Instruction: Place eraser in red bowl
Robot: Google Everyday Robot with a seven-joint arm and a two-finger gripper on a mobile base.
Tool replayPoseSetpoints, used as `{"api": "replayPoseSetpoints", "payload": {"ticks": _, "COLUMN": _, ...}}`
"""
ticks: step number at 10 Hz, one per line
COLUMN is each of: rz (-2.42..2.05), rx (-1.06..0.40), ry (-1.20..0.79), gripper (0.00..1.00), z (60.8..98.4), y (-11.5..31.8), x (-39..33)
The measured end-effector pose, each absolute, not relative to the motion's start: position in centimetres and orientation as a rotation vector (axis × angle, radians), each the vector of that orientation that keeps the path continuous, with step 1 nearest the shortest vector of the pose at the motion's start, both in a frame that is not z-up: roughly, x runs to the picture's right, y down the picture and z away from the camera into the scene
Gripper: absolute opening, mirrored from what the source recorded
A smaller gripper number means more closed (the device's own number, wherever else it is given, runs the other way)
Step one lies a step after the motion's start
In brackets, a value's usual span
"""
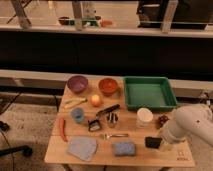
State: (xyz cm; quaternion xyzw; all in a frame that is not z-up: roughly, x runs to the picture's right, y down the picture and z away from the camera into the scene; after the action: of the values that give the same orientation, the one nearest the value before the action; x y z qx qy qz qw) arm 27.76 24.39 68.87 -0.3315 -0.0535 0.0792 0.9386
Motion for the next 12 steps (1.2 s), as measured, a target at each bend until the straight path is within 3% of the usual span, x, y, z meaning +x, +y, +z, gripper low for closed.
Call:
{"api": "replayPoseSetpoints", "payload": {"ticks": 4, "rz": 0.107, "rx": -0.676, "ry": -0.166, "gripper": 0.14, "z": 64.0, "y": 21.8, "x": 23.6}}
{"api": "replayPoseSetpoints", "payload": {"ticks": 8, "rz": 0.035, "rx": -0.729, "ry": -0.252, "gripper": 0.14, "z": 65.0, "y": 20.3, "x": 17.5}}
{"api": "replayPoseSetpoints", "payload": {"ticks": 12, "rz": 0.032, "rx": -0.737, "ry": -0.257, "gripper": 0.14, "z": 65.2, "y": 20.2, "x": 17.2}}
